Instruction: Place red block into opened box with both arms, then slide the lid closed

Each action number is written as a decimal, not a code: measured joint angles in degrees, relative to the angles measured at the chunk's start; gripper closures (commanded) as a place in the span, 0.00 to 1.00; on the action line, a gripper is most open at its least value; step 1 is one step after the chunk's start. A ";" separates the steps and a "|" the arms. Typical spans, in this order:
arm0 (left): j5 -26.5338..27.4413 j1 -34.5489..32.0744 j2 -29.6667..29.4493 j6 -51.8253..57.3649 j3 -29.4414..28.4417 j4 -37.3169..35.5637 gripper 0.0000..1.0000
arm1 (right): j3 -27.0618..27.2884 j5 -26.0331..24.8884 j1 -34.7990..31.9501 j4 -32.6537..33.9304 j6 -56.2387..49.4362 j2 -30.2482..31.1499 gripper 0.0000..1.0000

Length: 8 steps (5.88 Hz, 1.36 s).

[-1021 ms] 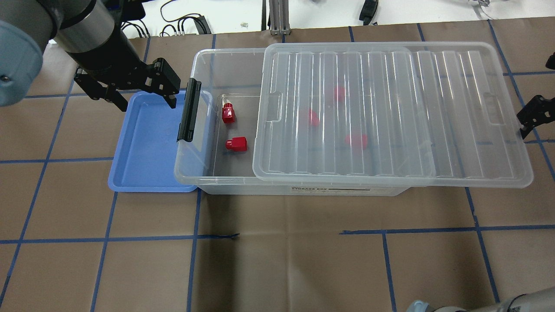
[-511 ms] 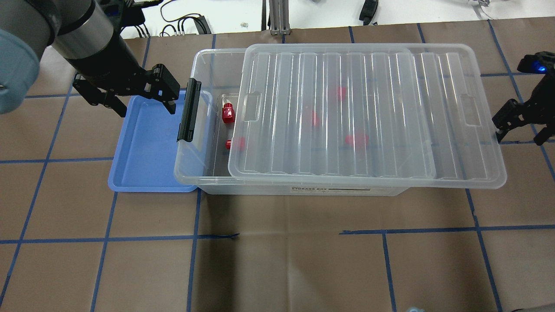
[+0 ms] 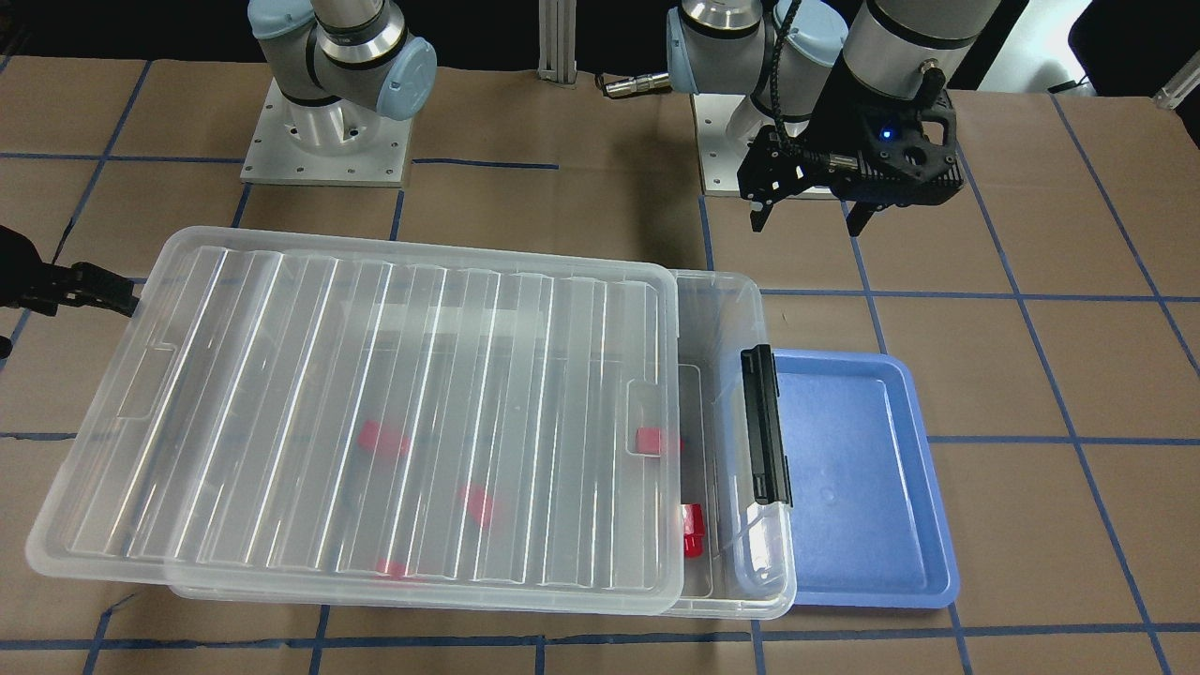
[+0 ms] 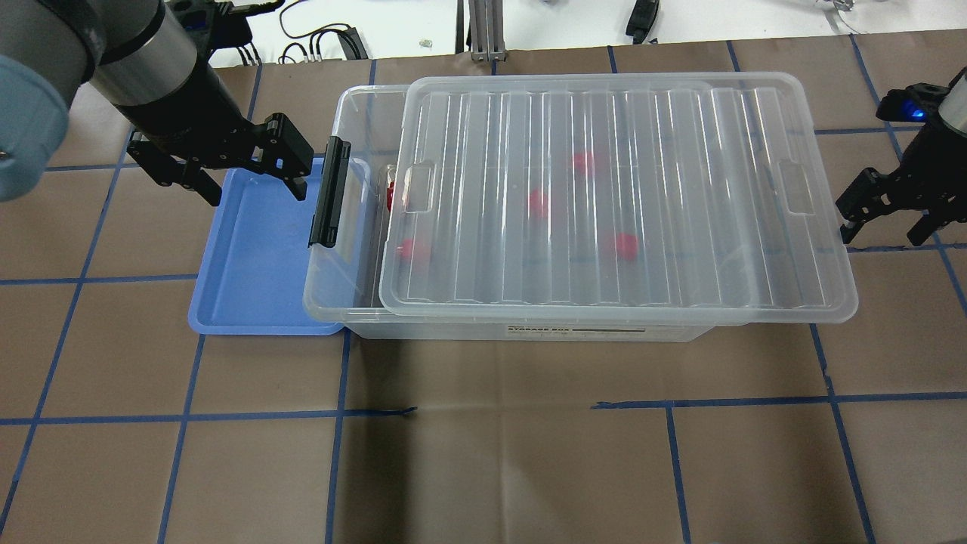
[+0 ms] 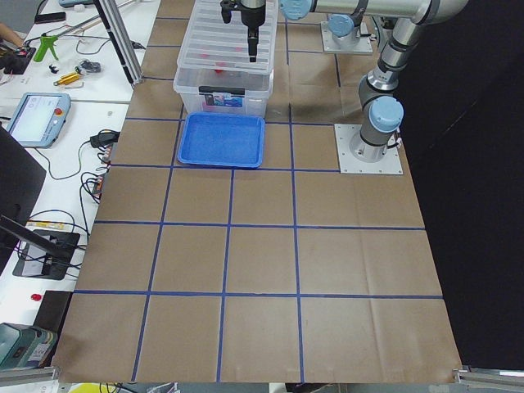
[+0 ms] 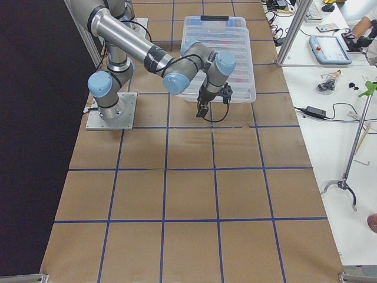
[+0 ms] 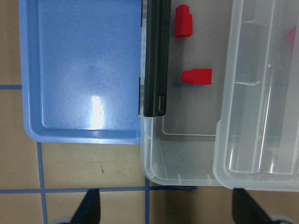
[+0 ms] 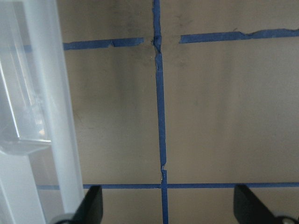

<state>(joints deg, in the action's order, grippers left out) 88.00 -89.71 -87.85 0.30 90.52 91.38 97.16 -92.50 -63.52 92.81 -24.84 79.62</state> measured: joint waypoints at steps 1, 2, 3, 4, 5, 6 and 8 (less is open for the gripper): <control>-0.04 0.03 -0.03 0.01 0.00 -0.07 0.01 | -0.01 0.73 -1.34 -0.07 1.06 0.00 0.00; -0.08 0.05 -0.04 -0.02 0.00 -0.13 0.01 | 0.06 1.59 -2.03 -0.26 2.23 0.00 0.00; -0.10 0.06 -0.04 -0.03 0.00 -0.14 0.01 | 0.10 2.22 -2.89 -0.30 2.83 0.01 0.00; -0.13 0.06 -0.08 -0.04 0.00 -0.18 0.01 | 0.12 2.46 -4.10 -0.28 3.50 0.17 0.00; -0.17 0.06 -0.11 -0.04 0.00 -0.25 0.01 | 0.03 2.52 -4.91 -0.27 4.12 0.36 0.00; -0.19 0.06 -0.11 -0.04 -0.02 -0.30 0.01 | -0.51 2.28 -5.20 -0.19 4.33 0.50 0.00; -0.19 0.04 -0.11 -0.04 -0.07 -0.39 0.01 | -6.88 1.94 -5.41 -1.46 4.39 0.74 0.00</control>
<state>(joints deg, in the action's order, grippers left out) 87.80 -89.67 -87.96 0.26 90.45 90.99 90.28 -90.57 -68.94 91.35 -20.45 80.37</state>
